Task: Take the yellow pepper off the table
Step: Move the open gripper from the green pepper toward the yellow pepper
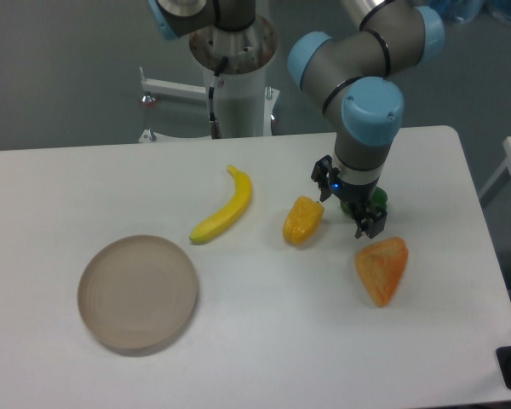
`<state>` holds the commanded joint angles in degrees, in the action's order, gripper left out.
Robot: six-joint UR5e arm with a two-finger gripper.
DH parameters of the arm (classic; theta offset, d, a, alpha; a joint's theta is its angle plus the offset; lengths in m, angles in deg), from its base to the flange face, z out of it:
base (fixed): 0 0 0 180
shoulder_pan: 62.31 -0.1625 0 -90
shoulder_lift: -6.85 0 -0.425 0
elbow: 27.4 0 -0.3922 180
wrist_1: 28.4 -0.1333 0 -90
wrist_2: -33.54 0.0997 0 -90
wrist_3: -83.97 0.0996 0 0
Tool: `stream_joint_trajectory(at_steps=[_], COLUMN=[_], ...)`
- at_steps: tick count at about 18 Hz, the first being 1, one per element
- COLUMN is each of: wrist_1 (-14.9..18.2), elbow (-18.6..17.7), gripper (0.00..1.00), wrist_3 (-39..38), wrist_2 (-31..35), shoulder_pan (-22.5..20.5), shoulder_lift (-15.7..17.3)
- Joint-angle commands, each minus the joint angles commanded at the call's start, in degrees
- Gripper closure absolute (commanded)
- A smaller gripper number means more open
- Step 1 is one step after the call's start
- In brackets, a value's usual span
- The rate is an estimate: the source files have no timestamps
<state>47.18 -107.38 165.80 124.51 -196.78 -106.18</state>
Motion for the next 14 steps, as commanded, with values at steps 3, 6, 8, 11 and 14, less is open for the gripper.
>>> stream_joint_trajectory(at_steps=[3, 6, 8, 11, 14], wrist_1=[-0.2, -0.2, -0.2, -0.3, -1.6], elbow=[-0.3, -0.8, -2.1, -5.0, -7.3], gripper=[0.0, 0.0, 0.0, 0.0, 0.0], wrist_3=[0.1, 0.2, -0.3, -1.7, -2.7], wrist_2=[0.1, -0.3, -0.5, 0.4, 0.3], shoulder_pan=[0.0, -0.3, -0.7, -1.4, -1.3], shoulder_lift=[0.0, 0.1, 0.5, 1.1, 1.4])
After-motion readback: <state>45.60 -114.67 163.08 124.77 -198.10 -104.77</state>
